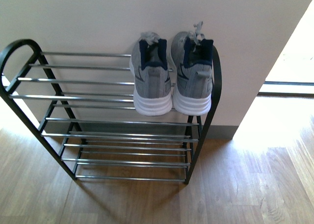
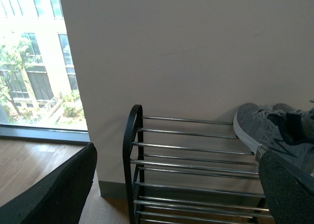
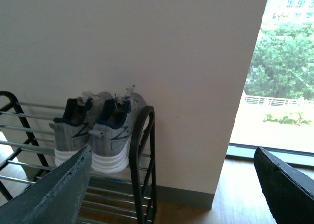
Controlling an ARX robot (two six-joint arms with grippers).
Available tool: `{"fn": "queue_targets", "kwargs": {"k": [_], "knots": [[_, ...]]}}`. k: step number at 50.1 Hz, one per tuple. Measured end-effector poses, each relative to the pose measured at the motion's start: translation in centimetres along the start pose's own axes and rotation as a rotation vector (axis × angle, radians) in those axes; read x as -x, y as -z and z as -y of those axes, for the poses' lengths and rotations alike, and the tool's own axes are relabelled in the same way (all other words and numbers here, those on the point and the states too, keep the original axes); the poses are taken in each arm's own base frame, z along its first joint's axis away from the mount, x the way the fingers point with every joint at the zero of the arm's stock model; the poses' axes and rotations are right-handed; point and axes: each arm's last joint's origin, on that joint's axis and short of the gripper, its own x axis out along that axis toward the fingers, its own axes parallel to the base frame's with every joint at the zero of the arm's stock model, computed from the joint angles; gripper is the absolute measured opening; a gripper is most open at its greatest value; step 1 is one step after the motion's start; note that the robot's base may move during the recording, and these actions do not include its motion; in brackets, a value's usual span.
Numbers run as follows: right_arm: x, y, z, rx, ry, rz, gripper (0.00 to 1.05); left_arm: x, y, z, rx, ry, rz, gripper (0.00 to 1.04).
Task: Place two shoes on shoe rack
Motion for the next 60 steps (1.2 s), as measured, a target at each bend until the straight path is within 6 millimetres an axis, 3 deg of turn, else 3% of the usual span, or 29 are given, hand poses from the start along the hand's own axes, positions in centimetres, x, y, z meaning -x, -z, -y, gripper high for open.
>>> {"fn": "queue_targets", "kwargs": {"k": [60], "knots": [[0.00,0.03,0.01,-0.001,0.002,-0.003,0.95,0.00,0.00,0.00,-0.001,0.000,0.000,0.95]]}}
